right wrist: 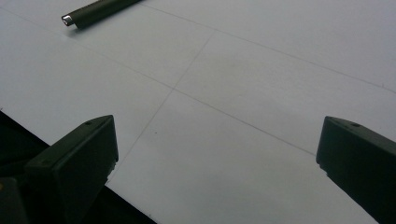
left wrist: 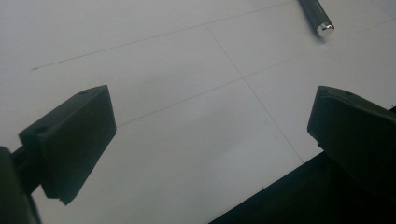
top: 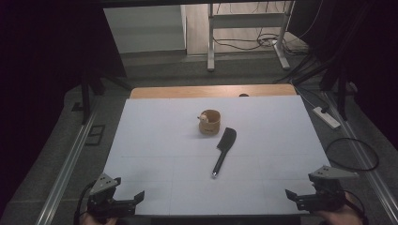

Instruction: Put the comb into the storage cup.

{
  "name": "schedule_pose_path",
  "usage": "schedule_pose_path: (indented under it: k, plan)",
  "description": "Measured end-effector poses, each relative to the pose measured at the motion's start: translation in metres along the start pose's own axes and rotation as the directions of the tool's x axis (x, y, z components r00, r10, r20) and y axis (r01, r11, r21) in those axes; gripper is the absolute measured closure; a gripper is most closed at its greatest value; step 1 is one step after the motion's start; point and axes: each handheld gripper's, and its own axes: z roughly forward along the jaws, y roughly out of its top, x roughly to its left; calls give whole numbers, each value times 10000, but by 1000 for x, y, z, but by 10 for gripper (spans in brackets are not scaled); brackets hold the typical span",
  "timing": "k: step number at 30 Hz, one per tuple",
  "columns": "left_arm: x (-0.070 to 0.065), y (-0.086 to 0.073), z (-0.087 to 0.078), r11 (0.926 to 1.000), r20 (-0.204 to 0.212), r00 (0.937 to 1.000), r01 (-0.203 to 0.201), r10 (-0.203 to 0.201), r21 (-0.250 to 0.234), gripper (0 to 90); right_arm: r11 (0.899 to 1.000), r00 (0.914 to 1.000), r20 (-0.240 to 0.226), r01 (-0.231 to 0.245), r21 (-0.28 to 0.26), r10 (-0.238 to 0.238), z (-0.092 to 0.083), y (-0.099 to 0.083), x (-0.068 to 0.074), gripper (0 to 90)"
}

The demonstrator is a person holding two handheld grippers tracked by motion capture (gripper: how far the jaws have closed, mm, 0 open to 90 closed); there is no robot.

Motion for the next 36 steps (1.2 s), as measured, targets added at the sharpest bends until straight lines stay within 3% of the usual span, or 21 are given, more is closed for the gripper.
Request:
schedule_pose_path:
  k: [9, 18, 22, 26, 30, 36]
  plan:
    - [0, 0, 0, 10000, -9, 10000, 51, -51, 15, 18, 9991, 9990, -140, 412, -106, -414, 4, 6, 3, 0]
    - [0, 0, 0, 10000, 9, 10000, 60, -60, 13, 19, 9974, 9902, -1200, 713, -36, -712, 12, 19, 8, 0]
    - [1, 0, 0, 10000, 31, 10000, 85, -85, -1, 19, 9970, 9886, -1289, 768, -112, -776, 16, 25, 11, 0]
    - [1, 0, 1, 10000, 49, 10000, 54, -54, -2, 19, 9933, 9861, -1204, 1120, -290, -1147, 21, 31, 16, 0]
    - [1, 1, 1, 10000, 44, 10000, 41, -41, -12, 20, 9953, 9851, -1423, 969, -47, -966, 31, 33, 19, 0]
    - [1, 1, 1, 10000, 45, 10000, 51, -51, -16, 22, 9921, 9837, -1299, 1255, 19, -1242, 37, 37, 23, 0]
